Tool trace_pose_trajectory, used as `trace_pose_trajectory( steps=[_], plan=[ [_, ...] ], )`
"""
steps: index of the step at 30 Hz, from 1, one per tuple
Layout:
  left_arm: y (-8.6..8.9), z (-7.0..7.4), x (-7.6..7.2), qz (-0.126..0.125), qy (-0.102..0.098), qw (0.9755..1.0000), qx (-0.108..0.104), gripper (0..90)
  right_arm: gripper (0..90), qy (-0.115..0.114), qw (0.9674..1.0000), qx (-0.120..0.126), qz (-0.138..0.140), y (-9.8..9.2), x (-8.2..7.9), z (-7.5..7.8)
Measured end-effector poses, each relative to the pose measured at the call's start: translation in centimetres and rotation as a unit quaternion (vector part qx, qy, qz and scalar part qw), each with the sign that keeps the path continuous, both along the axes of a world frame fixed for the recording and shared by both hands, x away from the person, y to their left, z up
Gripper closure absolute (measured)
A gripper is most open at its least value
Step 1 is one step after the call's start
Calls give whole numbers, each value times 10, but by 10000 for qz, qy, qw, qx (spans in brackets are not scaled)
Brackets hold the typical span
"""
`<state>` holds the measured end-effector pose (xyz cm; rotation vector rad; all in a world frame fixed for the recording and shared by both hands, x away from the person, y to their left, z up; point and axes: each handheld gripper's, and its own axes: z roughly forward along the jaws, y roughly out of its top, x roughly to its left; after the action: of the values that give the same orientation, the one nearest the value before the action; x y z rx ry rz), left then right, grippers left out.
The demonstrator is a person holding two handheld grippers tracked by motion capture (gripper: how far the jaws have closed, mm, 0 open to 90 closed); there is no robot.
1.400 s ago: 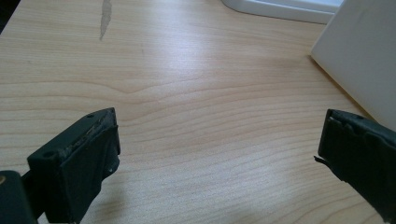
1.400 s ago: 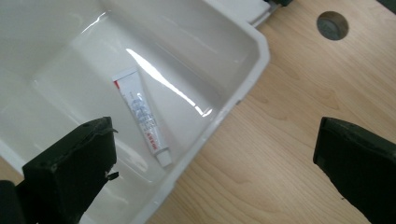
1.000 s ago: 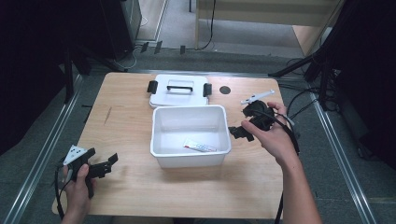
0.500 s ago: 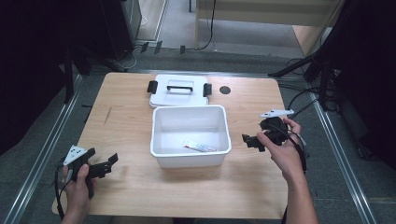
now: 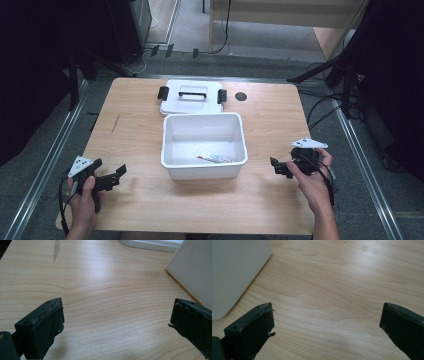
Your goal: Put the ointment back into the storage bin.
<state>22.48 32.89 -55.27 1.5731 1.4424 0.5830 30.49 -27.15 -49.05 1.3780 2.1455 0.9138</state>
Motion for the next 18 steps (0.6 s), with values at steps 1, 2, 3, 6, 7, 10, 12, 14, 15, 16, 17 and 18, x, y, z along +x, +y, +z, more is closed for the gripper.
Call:
trace_pose_trajectory(
  steps=[1, 2, 3, 6, 7, 10, 12, 14, 15, 16, 17, 18],
  plan=[
    [0, 0, 0, 3, -5, 10000, 0, 0, 0, -41, 10000, 11, -29, -3, -3, -3],
    [0, 0, 0, 0, -12, 10000, 5, 0, 0, -74, 9999, 18, -65, -6, -5, -5],
    [0, 0, 0, 0, -14, 10000, 6, 0, 0, -94, 9999, 32, -93, -8, -7, -8],
    [0, 0, 0, 4, -18, 10000, 13, 0, 0, -118, 9997, 117, -177, -16, -14, -16],
    [0, 0, 0, 2, -13, 10000, 12, 0, 0, -130, 9997, 116, -188, -18, -15, -18],
    [0, 0, 0, 1, 0, 10000, 9, 0, 0, -154, 9994, 169, -260, -26, -21, -22],
    [0, 0, 0, 2, 1, 10000, 9, 0, 0, -204, 9989, 232, -344, -32, -24, -24],
    [0, 0, 0, 5, -4, 10000, 9, 0, 0, -286, 9984, 231, -435, -37, -27, -25],
    [0, 0, 0, 3, -8, 10000, 8, 0, 0, -316, 9981, 241, -469, -40, -29, -26],
    [0, 0, 0, 8, -15, 10000, 2, 0, 0, -318, 9979, 251, -502, -42, -31, -27],
    [0, 0, 0, 7, -17, 10000, 3, 0, 0, -345, 9977, 251, -530, -46, -34, -29],
    [0, 0, 0, 7, -20, 10000, 5, 0, 0, -345, 9976, 276, -542, -48, -36, -30]
  ],
)
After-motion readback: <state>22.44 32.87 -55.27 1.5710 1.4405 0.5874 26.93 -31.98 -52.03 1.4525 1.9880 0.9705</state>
